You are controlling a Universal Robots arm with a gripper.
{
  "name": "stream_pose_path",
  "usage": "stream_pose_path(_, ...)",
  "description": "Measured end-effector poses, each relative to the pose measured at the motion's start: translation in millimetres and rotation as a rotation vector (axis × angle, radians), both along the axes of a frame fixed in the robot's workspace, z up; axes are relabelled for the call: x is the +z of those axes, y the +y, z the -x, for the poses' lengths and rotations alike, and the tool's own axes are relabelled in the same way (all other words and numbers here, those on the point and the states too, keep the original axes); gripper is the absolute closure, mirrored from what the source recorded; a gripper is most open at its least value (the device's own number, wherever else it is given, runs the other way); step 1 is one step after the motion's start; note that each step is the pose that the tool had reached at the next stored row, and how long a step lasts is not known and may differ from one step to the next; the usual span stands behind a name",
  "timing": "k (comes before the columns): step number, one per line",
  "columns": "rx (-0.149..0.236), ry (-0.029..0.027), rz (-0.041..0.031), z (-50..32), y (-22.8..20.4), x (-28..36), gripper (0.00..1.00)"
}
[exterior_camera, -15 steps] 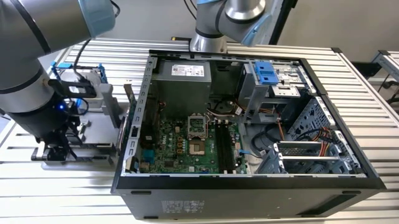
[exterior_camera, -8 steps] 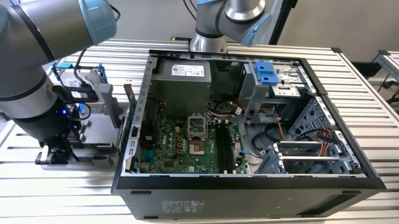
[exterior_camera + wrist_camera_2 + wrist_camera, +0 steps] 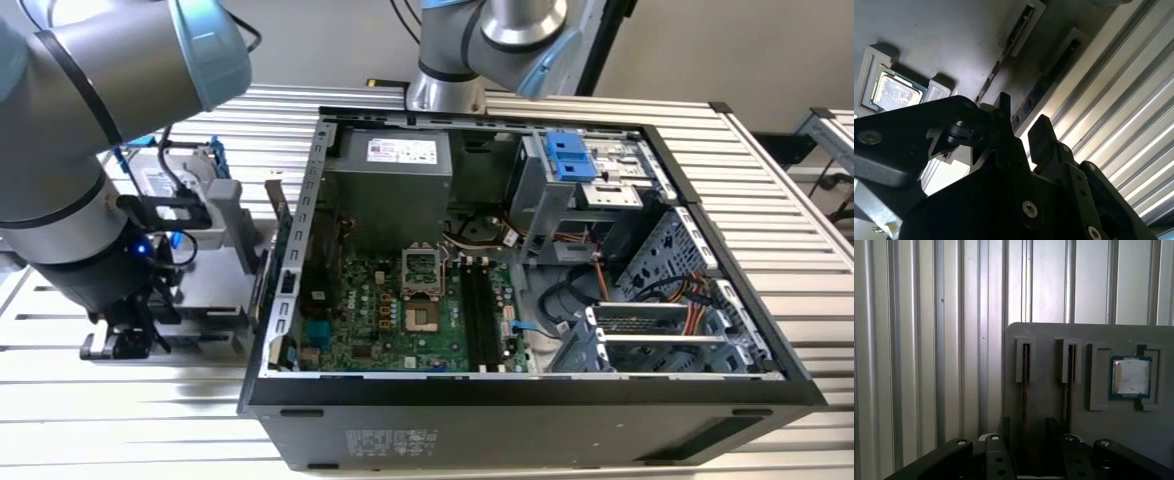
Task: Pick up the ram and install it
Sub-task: 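Pick up the ram and move it above insertion slot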
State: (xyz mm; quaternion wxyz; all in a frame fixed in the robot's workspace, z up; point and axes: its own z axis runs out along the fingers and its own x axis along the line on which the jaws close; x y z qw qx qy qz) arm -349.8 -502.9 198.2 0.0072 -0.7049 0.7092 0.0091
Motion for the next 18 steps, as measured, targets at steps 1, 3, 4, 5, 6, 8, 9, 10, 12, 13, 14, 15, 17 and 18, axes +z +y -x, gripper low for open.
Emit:
stream_pose_path(1,-0.002,0.0,0.0012,0.4,-0.1,-1.1,0.0)
stream_pose_path(3,-0.008,-0.0002,0.0036,1.0,-0.1,-3.5,0.0)
stream_pose_path(4,-0.011,0.0,0.0052,1.3,-0.1,-4.4,0.0)
stream_pose_path(5,-0.013,0.0,0.006,1.3,-0.2,-4.8,0.0)
stream_pose_path(6,-0.013,0.0,0.0061,1.3,-0.2,-4.8,0.0)
stream_pose_path(8,-0.014,0.0,0.0061,1.3,-0.1,-4.8,0.0)
stream_pose_path(9,-0.014,0.0,0.0061,1.3,-0.1,-4.8,0.0)
stream_pose_path(10,-0.014,0.0,0.0061,1.3,-0.1,-4.8,0.0)
stream_pose_path(12,-0.014,0.0,0.0061,1.3,-0.1,-4.8,1.0)
stream_pose_path(13,-0.015,0.0,0.0061,1.3,-0.1,-4.8,1.0)
stream_pose_path(14,-0.015,-0.0001,0.0061,1.3,-0.1,-4.9,1.0)
stream_pose_path(15,-0.015,0.0,0.0061,1.3,-0.1,-4.9,1.0)
stream_pose_path(17,-0.015,0.0,0.0061,1.3,-0.1,-4.8,1.0)
stream_pose_path(18,-0.015,0.0,0.0061,1.3,-0.1,-4.8,1.0)
